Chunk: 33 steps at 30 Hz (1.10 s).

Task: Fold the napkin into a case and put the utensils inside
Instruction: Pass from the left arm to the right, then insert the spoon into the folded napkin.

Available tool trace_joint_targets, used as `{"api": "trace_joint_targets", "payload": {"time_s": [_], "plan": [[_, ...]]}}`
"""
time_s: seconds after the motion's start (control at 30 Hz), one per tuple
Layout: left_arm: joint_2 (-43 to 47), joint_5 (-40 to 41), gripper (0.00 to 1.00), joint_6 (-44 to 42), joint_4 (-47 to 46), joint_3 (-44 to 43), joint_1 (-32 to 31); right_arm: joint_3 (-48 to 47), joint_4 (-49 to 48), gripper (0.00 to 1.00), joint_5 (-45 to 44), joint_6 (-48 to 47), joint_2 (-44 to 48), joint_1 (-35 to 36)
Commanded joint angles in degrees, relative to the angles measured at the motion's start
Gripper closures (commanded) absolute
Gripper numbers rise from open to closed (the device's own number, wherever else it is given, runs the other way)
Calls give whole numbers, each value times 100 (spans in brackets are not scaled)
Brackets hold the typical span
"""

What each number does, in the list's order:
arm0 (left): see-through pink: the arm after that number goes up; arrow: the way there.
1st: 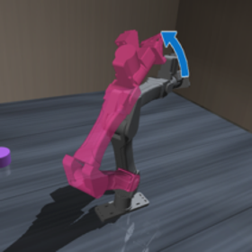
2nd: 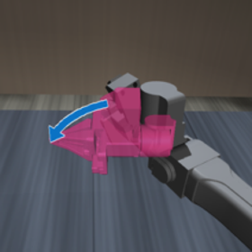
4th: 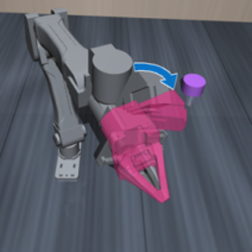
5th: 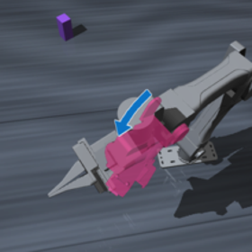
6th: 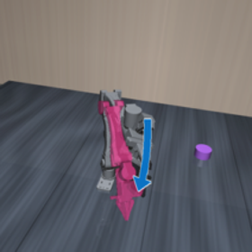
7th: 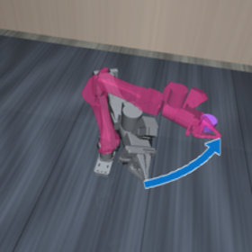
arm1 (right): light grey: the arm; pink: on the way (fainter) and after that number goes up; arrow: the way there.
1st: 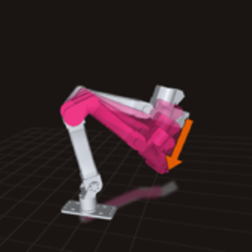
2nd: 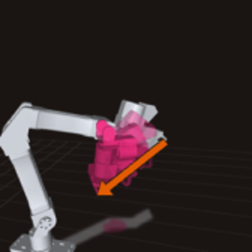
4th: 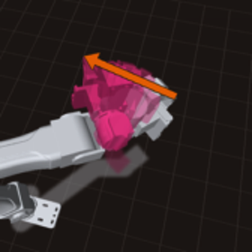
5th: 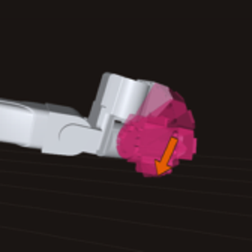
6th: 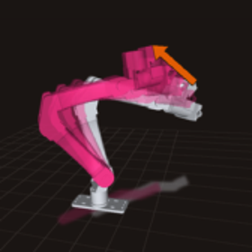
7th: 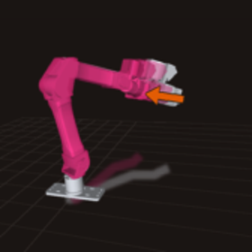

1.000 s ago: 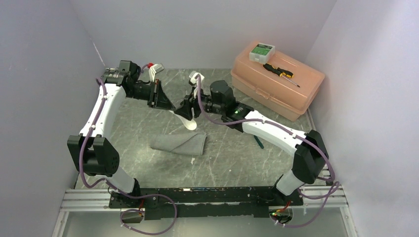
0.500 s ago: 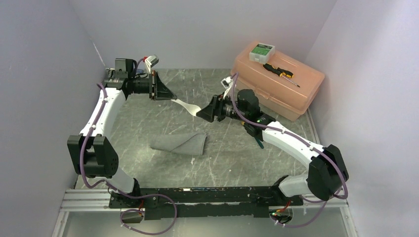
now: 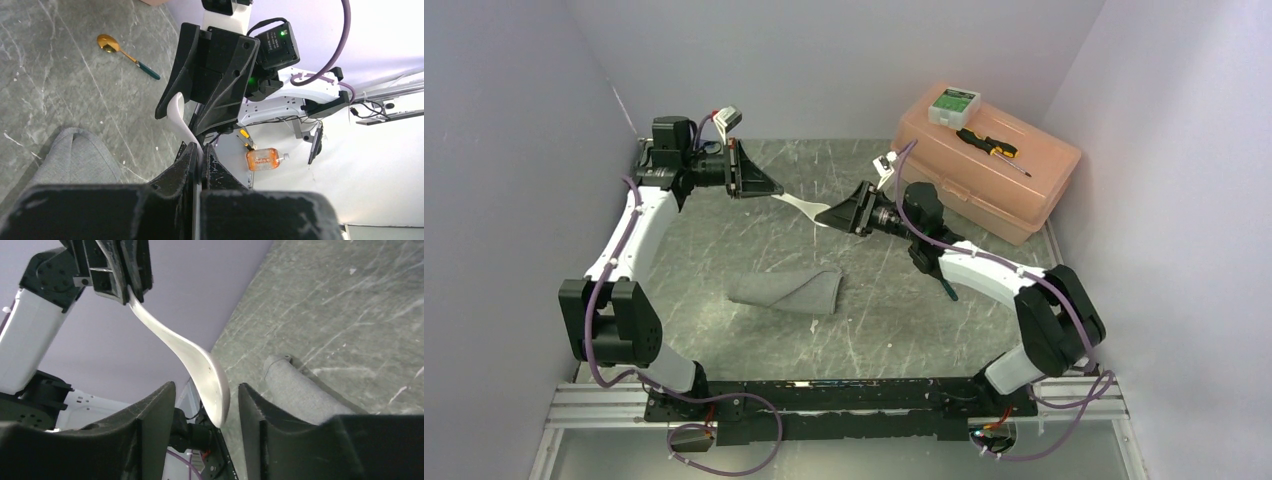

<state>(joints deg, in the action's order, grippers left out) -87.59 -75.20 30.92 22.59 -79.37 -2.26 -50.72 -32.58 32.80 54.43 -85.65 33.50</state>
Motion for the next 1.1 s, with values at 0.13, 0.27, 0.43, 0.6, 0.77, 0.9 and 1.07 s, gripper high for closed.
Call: {"api": "trace_joint_targets", "payload": {"time_s": [0.13, 0.27, 0.43, 0.6, 0.77, 0.9, 1.07], "plan": [[187, -217, 97, -255, 33, 50, 35, -195, -1436, 100, 444, 866, -371, -115], [6, 253, 70, -1571, 1344, -205, 46, -212, -533, 100, 519, 226, -64, -174], [-522, 1675, 27, -3778, 3560, -682, 127, -247, 2653, 100, 115, -1403, 927, -239], [-754, 3263, 12, -4831, 3745, -236, 209, -401, 4911, 100, 264, -1887, 1196, -324], [-815, 4003, 16, -5214, 3329, 469, 354, -213, 5536, 100, 219, -1873, 1172, -253], [-908, 4445, 19, -5355, 3052, 915, 362, -318, 6013, 100, -49, -2072, 700, -4], [-985, 4773, 24, -5412, 2810, 1237, 371, -350, 6057, 100, -312, -2170, 95, 150]]}}
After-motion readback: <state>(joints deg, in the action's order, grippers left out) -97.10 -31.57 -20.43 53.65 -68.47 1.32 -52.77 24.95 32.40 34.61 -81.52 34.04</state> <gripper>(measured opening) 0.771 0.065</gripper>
